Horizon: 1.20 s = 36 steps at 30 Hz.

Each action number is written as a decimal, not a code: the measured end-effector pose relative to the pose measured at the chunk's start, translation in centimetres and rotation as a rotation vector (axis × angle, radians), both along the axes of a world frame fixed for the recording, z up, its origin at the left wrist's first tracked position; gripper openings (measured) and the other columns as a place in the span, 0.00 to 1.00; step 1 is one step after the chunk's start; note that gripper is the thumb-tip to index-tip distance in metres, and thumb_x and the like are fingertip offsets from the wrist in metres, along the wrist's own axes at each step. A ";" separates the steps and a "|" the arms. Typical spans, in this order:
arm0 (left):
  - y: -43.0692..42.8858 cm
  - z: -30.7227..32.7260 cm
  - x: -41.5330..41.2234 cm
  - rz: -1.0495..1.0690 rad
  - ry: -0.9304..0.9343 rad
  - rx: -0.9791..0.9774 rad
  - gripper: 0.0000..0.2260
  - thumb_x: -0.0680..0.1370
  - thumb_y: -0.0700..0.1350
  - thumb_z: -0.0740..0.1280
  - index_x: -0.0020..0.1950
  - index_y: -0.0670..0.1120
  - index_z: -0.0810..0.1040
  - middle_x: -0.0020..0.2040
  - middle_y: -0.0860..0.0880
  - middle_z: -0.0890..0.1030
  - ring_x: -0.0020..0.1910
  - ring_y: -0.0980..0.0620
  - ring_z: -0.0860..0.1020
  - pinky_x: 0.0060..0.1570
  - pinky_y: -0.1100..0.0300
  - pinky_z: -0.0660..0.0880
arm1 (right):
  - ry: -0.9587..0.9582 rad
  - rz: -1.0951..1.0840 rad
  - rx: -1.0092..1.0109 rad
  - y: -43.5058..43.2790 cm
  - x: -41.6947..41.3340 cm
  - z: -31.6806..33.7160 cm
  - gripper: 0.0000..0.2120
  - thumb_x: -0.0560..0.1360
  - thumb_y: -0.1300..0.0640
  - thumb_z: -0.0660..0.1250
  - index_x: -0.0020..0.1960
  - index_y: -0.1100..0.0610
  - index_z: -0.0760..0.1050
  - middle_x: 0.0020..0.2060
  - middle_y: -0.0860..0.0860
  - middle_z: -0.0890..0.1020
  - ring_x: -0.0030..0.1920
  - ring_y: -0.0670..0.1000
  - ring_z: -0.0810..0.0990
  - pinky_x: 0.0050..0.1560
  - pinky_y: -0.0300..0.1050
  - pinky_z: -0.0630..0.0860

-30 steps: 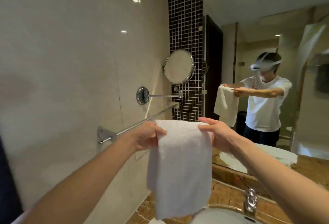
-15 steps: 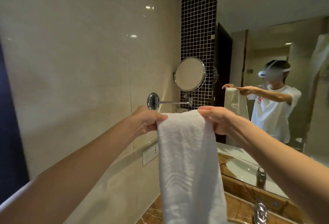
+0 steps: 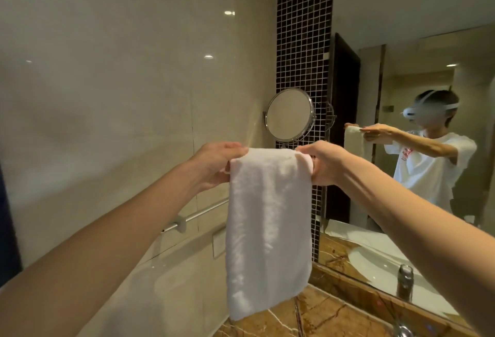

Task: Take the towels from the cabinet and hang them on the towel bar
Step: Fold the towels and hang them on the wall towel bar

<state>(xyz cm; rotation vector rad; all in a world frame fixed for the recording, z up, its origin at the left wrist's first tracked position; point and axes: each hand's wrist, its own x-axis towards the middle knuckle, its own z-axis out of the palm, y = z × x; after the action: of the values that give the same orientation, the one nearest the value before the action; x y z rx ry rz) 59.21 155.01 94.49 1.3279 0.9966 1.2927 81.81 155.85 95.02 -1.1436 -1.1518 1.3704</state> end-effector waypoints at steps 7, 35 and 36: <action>-0.8 0.0 0.8 0.154 -0.074 0.075 0.22 0.69 0.26 0.69 0.59 0.45 0.73 0.45 0.44 0.80 0.39 0.49 0.79 0.27 0.63 0.78 | -0.011 0.156 0.074 2.9 1.8 0.2 0.25 0.76 0.67 0.63 0.72 0.63 0.64 0.70 0.58 0.67 0.55 0.56 0.79 0.37 0.46 0.80; -0.5 0.5 -0.7 0.265 0.093 0.006 0.05 0.74 0.34 0.69 0.46 0.43 0.78 0.37 0.47 0.81 0.31 0.52 0.80 0.32 0.58 0.78 | 0.051 0.241 -0.101 3.0 2.1 0.9 0.14 0.75 0.64 0.67 0.61 0.63 0.77 0.43 0.55 0.81 0.35 0.52 0.82 0.28 0.42 0.79; -0.4 0.6 -0.8 0.251 0.104 -0.001 0.05 0.75 0.34 0.68 0.46 0.43 0.78 0.36 0.48 0.82 0.30 0.52 0.81 0.32 0.57 0.78 | 0.029 0.229 -0.080 3.1 2.2 1.4 0.13 0.76 0.63 0.66 0.60 0.63 0.78 0.43 0.55 0.81 0.38 0.52 0.82 0.29 0.43 0.80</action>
<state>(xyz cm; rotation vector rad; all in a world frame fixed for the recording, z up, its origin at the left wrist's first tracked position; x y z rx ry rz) 58.43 154.60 95.12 1.3110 1.2684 1.4196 83.98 158.94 96.39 -1.0695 -1.2459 1.6148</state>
